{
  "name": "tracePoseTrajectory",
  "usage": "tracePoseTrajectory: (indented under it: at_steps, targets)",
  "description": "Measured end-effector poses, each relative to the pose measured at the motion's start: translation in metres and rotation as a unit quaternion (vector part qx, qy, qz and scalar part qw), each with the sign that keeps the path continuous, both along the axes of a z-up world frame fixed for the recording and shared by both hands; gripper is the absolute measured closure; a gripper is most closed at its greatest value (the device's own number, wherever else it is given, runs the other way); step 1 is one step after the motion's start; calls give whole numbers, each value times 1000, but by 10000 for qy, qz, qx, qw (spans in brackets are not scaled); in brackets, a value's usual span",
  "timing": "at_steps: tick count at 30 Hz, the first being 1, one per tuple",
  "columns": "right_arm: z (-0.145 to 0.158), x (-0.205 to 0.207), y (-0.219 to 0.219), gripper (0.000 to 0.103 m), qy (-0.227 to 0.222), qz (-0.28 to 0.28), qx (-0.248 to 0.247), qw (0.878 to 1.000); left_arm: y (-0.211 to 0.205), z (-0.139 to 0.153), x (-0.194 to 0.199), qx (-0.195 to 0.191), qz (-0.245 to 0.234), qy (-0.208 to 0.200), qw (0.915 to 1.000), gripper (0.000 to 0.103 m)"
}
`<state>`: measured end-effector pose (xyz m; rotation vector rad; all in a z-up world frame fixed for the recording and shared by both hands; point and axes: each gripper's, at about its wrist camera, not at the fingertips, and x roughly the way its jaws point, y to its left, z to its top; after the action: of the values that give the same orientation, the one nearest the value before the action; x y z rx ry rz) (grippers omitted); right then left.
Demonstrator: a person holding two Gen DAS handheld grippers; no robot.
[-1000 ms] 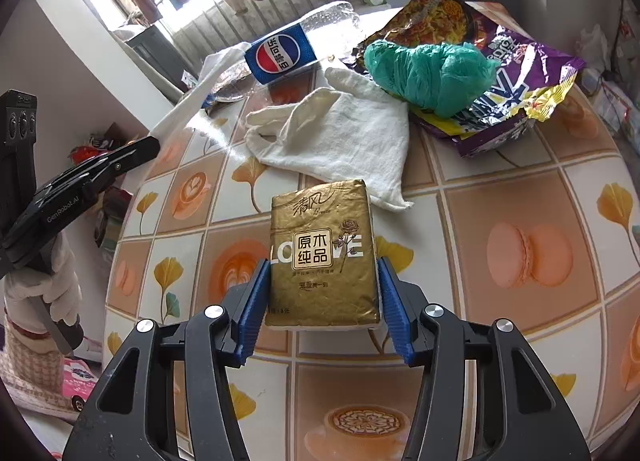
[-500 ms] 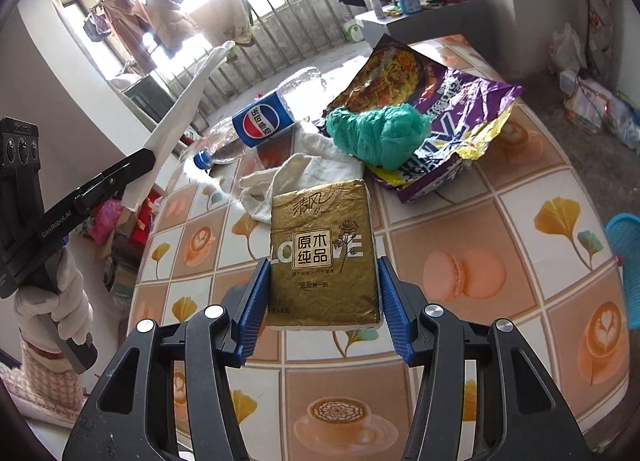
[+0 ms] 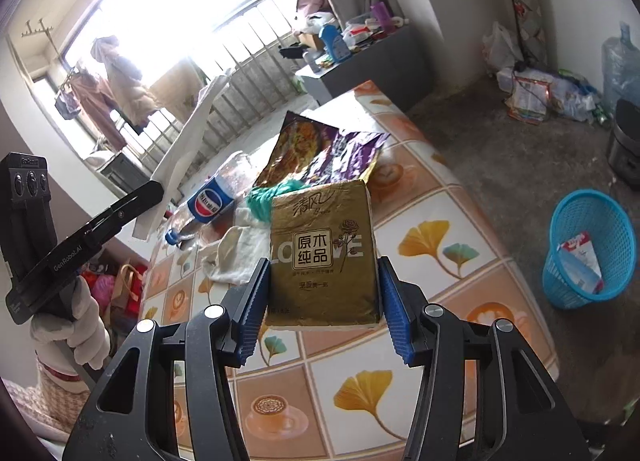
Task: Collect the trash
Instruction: 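Carry tissue and gold packet over the blue wastebasket and open both tools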
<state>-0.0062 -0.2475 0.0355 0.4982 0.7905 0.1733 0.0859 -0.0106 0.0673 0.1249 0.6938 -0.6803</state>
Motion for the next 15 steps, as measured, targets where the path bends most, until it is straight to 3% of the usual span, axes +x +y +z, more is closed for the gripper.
tracePoseTrajectory:
  at_steps: [6, 10, 15]
  targets:
    - [-7, -27, -86, 53, -4, -1284, 182, 9916, -90, -1, 13, -47, -859, 381, 9956, 99]
    - [-30, -47, -147, 53, 293, -2294, 278, 9725, -165, -11, 20, 93, -1415, 720, 9873, 99]
    - [-65, -55, -204, 53, 655, -3046, 456, 9491, -257, -37, 30, 252, -2069, 1183, 9709, 98]
